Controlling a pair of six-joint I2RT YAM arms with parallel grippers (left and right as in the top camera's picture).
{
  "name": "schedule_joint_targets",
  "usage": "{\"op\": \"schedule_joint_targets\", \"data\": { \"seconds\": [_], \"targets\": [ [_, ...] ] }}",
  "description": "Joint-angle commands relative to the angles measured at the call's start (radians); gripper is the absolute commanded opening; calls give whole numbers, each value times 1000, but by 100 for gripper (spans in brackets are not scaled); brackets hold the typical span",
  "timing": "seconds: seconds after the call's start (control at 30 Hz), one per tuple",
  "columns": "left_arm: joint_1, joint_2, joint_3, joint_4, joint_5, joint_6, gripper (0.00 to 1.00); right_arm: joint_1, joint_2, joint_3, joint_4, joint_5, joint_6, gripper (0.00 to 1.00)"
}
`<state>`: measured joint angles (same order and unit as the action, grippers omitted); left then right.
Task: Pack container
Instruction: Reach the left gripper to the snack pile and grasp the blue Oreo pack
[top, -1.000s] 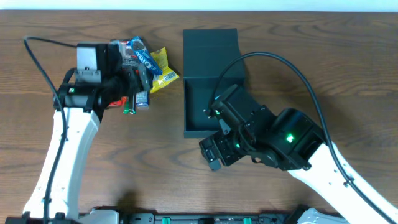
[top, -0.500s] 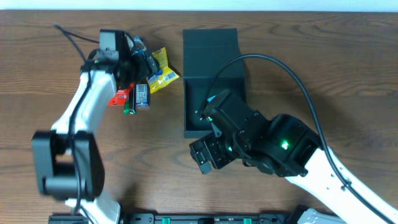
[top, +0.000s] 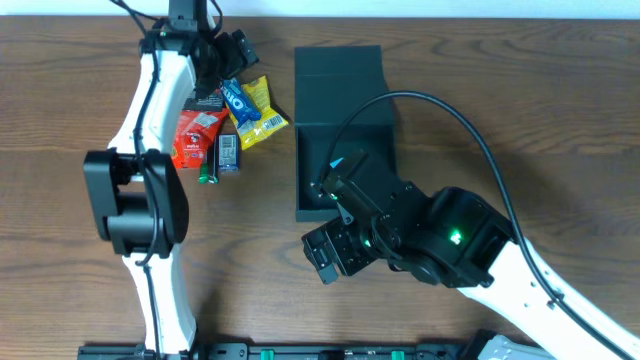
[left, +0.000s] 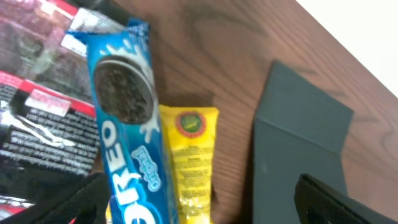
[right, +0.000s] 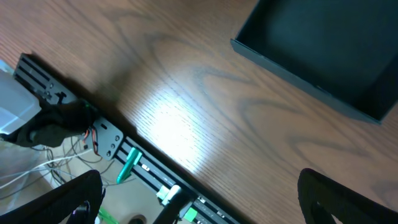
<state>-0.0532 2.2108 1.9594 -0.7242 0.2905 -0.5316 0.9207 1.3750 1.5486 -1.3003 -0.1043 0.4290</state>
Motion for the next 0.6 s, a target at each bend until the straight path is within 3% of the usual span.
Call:
{"op": "schedule_joint_targets", "data": {
  "seconds": [0.0, 0.57],
  "targets": [
    [4, 47, 66, -61, -66, -25, 96, 9, -10, 0, -2, 3, 11, 99],
    [6, 121, 68, -116, -65, -26, 96, 9, -10, 0, -2, 3, 11, 99]
  ]
}}
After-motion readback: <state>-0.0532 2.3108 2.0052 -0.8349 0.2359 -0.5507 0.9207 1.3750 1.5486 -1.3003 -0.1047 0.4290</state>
